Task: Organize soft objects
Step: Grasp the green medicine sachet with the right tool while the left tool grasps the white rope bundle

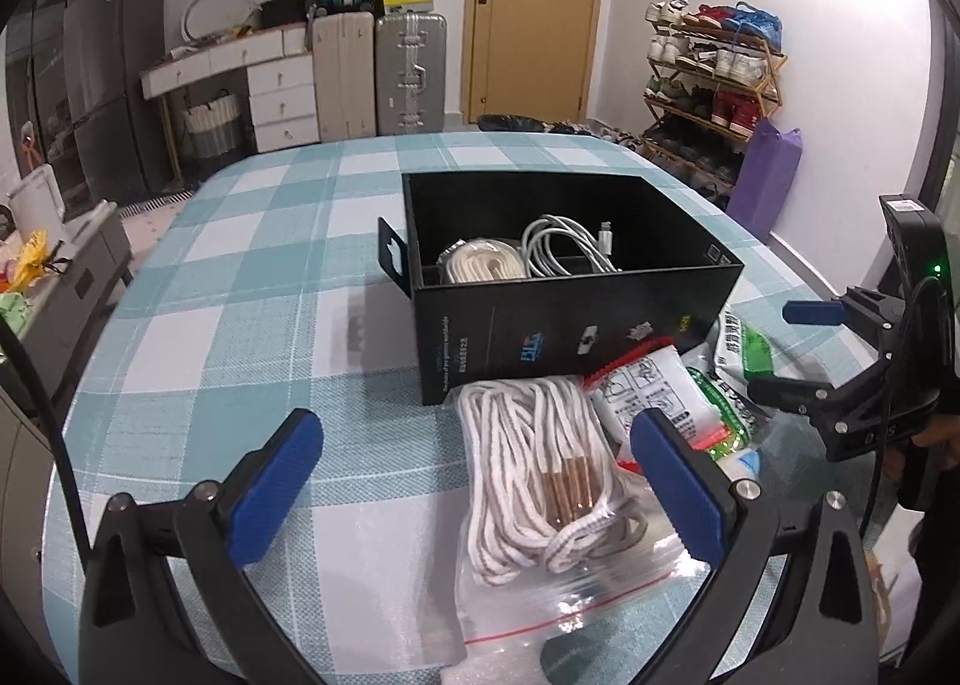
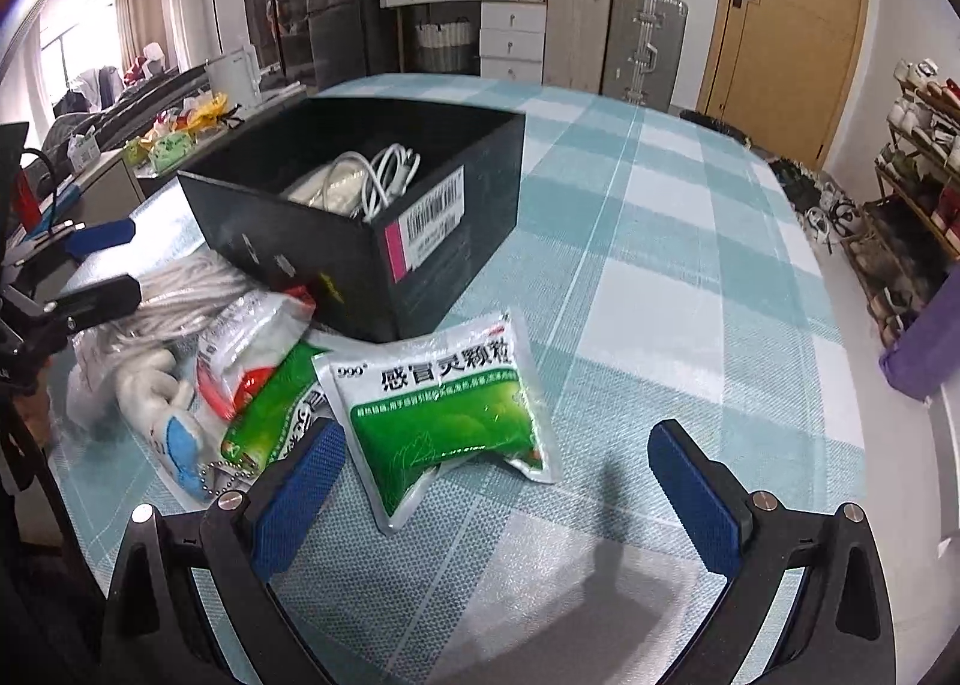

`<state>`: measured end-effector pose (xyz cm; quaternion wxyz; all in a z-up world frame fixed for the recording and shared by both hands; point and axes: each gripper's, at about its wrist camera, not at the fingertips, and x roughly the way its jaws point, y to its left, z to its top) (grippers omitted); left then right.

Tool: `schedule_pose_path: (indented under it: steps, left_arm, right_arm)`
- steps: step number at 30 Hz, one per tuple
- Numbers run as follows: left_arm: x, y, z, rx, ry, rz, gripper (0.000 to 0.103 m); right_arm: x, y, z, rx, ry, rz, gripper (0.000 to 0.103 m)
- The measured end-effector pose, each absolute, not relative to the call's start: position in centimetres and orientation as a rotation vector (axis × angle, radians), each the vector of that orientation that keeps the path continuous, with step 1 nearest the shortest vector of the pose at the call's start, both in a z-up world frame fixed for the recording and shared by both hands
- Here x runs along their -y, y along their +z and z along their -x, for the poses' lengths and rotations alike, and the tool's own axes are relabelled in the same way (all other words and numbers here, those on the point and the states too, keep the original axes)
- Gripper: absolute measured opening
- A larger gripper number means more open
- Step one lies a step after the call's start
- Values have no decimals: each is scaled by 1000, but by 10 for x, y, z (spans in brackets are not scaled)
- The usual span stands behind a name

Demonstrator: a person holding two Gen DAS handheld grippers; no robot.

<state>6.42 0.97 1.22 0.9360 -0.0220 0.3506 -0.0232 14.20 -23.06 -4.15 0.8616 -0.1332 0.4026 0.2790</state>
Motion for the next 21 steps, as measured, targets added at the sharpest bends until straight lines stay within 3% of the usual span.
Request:
schedule_pose_path:
  steps: [21]
  left_arm:
    - [-5, 2, -66, -713, -102, 70, 103]
  right_arm:
    - [217, -53, -157, -911, 545, 257, 101]
